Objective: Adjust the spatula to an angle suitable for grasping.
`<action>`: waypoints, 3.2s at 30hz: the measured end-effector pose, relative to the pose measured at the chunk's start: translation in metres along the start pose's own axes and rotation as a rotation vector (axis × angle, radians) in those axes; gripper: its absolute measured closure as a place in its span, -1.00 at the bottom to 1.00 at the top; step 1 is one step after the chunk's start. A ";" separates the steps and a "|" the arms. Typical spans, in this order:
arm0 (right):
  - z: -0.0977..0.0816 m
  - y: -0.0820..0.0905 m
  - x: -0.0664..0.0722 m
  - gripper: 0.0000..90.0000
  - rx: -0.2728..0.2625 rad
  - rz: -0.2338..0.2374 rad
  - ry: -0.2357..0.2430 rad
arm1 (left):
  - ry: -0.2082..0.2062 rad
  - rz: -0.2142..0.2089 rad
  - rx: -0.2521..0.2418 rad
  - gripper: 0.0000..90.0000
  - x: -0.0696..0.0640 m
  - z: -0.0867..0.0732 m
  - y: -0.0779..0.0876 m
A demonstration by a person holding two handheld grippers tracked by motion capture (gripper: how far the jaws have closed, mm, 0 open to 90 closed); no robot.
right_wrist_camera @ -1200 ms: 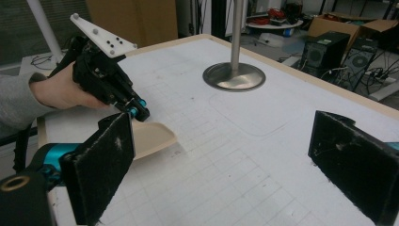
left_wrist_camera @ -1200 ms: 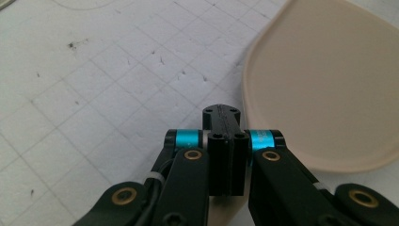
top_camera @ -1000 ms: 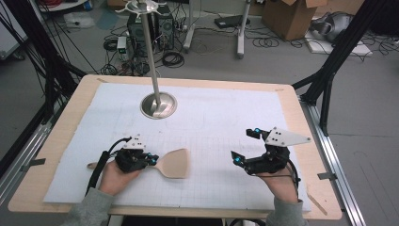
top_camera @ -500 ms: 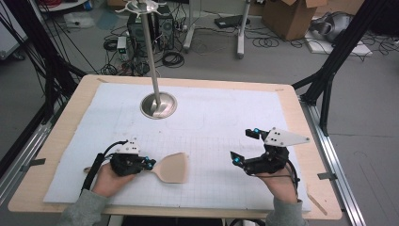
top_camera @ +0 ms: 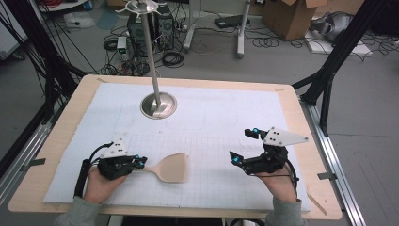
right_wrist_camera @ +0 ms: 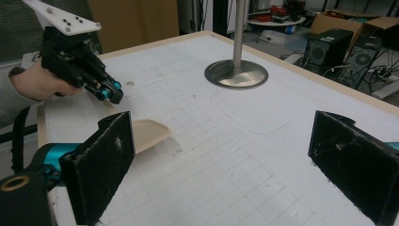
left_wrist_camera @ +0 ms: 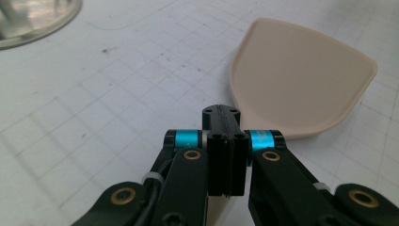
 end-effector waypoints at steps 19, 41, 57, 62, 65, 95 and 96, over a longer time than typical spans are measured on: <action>0.001 -0.006 0.001 -0.85 0.003 0.014 0.006 | 0.044 0.085 -0.011 0.98 0.018 -0.036 0.046; 0.001 -0.010 0.001 -0.85 0.011 0.020 0.006 | 0.100 0.170 0.019 0.99 0.042 -0.038 0.040; 0.000 -0.011 0.000 -0.85 0.014 0.023 0.006 | 0.136 0.215 0.029 0.99 0.060 -0.014 0.017; 0.000 -0.009 -0.001 -0.85 0.010 0.020 0.000 | 0.136 0.220 0.042 0.99 0.064 -0.004 0.006; 0.000 -0.009 -0.001 -0.85 0.011 0.020 -0.003 | 0.141 0.217 0.039 0.99 0.065 0.000 -0.001; 0.001 -0.007 -0.002 -0.85 -0.004 0.018 0.001 | 0.141 0.180 0.070 0.99 0.049 0.031 -0.053; 0.001 -0.007 -0.002 -0.85 -0.004 0.018 0.001 | 0.144 0.180 0.065 0.99 0.049 0.031 -0.053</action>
Point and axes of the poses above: each handheld gripper's, and its own axes: y roughly backward along the jaws, z roughly out of its top, x roughly to its left, the point moved 5 cm from there along -y, roughly forward along the jaws, and after that the axes turned 14 degrees about y, right-handed, at the moved point
